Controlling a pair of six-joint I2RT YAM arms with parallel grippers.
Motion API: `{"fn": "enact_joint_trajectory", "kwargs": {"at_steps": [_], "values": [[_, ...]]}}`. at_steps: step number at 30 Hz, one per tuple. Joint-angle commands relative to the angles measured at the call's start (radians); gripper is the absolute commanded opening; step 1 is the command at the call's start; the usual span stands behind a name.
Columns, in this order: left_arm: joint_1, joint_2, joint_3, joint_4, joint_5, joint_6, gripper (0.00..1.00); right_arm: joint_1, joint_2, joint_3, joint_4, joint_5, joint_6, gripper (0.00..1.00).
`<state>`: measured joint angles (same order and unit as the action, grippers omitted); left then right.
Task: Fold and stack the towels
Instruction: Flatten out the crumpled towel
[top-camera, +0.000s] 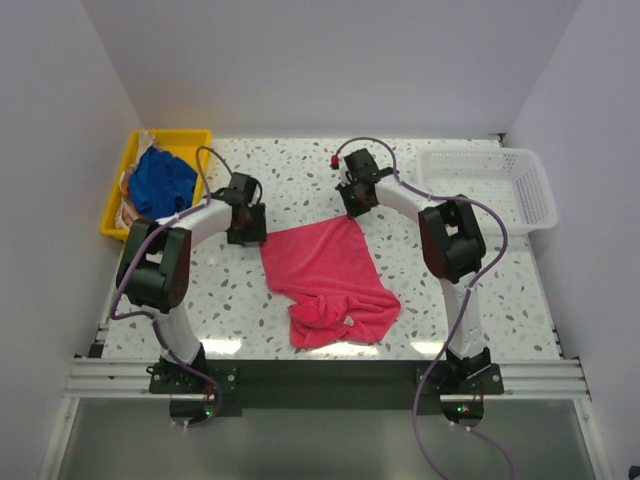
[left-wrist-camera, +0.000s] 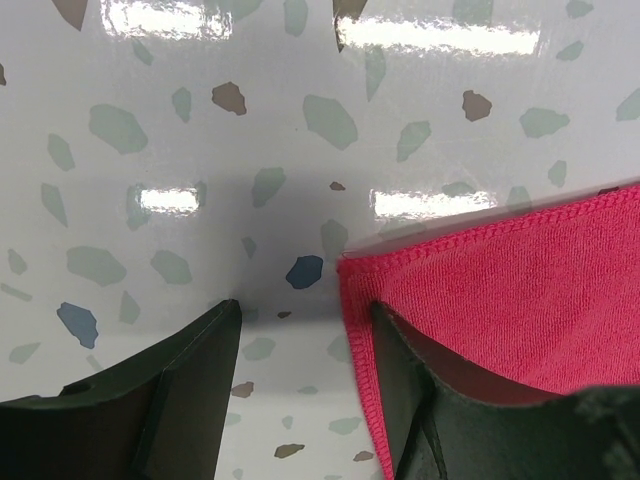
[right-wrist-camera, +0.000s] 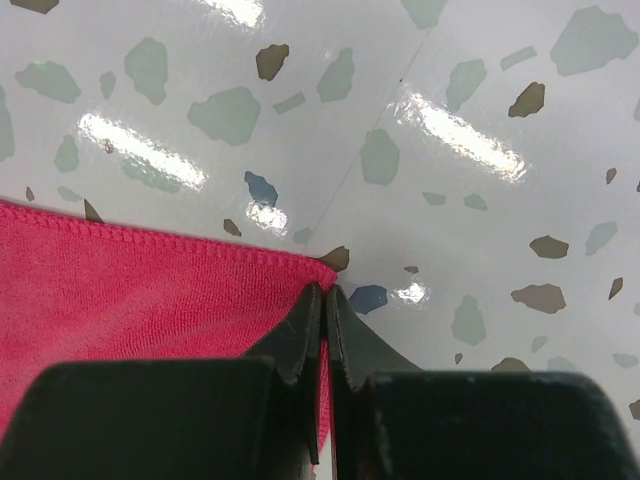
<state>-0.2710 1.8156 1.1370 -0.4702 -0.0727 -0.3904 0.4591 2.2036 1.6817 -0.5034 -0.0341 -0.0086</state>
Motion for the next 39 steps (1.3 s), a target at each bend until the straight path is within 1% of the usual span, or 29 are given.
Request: {"fn": "enact_joint_trajectory", "kwargs": {"at_steps": [1, 6, 9, 14, 16, 18, 19, 21, 22, 24, 25, 26, 28, 30, 32, 33, 35, 36, 38, 39], "values": [[-0.014, -0.002, 0.009, 0.039, 0.039, -0.036, 0.6, 0.001, 0.045, -0.007, -0.081, -0.007, -0.021, 0.0], [-0.04, 0.024, 0.024, 0.045, 0.031, -0.051, 0.6, 0.001, 0.031, -0.022, -0.067, -0.003, -0.019, 0.0], [-0.065, 0.036, 0.03, 0.05, 0.001, -0.062, 0.59, 0.001, 0.027, -0.027, -0.066, -0.003, -0.019, 0.0], [-0.083, 0.073, 0.029, 0.024, -0.085, -0.084, 0.53, 0.001, 0.013, -0.046, -0.054, -0.006, -0.017, 0.0], [-0.083, 0.086, 0.017, 0.021, -0.094, -0.091, 0.51, 0.001, 0.005, -0.054, -0.044, -0.006, -0.017, 0.0], [-0.083, 0.093, 0.004, 0.027, -0.105, -0.097, 0.43, 0.001, 0.002, -0.059, -0.043, -0.004, -0.019, 0.0], [-0.083, 0.102, 0.003, 0.027, -0.108, -0.1, 0.35, 0.001, 0.001, -0.06, -0.041, -0.004, -0.019, 0.0], [-0.083, 0.113, 0.003, 0.027, -0.116, -0.099, 0.3, 0.001, -0.002, -0.062, -0.038, -0.004, -0.019, 0.0], [-0.083, 0.128, 0.007, 0.027, -0.118, -0.097, 0.19, 0.001, -0.005, -0.063, -0.034, -0.006, -0.019, 0.0], [-0.082, 0.145, 0.015, 0.03, -0.125, -0.091, 0.07, 0.001, -0.008, -0.065, -0.029, -0.018, -0.013, 0.0], [-0.082, 0.158, 0.027, 0.03, -0.125, -0.079, 0.0, 0.001, -0.01, -0.062, -0.024, -0.018, -0.01, 0.0], [-0.082, 0.163, 0.036, 0.03, -0.133, -0.071, 0.0, 0.001, -0.012, -0.054, -0.024, -0.018, -0.007, 0.0], [-0.08, 0.165, 0.084, 0.024, -0.144, -0.033, 0.0, -0.002, -0.021, -0.037, -0.026, -0.015, -0.002, 0.0], [-0.077, 0.153, 0.127, 0.015, -0.183, -0.002, 0.0, -0.004, -0.034, 0.004, -0.027, 0.006, 0.001, 0.0], [-0.074, 0.13, 0.225, -0.008, -0.223, 0.053, 0.0, -0.013, -0.062, 0.064, -0.03, 0.029, 0.002, 0.0], [-0.07, 0.123, 0.309, -0.019, -0.239, 0.088, 0.0, -0.016, -0.071, 0.088, -0.034, 0.057, 0.001, 0.0], [-0.062, 0.108, 0.407, -0.051, -0.259, 0.119, 0.0, -0.031, -0.103, 0.168, -0.046, 0.088, 0.033, 0.0], [-0.059, 0.105, 0.508, -0.057, -0.262, 0.157, 0.0, -0.036, -0.114, 0.196, -0.047, 0.118, 0.033, 0.0], [-0.059, 0.093, 0.607, -0.076, -0.28, 0.194, 0.0, -0.056, -0.143, 0.272, -0.052, 0.152, 0.038, 0.0], [-0.059, 0.087, 0.701, -0.08, -0.285, 0.223, 0.0, -0.062, -0.172, 0.297, -0.05, 0.166, 0.038, 0.0]]}}
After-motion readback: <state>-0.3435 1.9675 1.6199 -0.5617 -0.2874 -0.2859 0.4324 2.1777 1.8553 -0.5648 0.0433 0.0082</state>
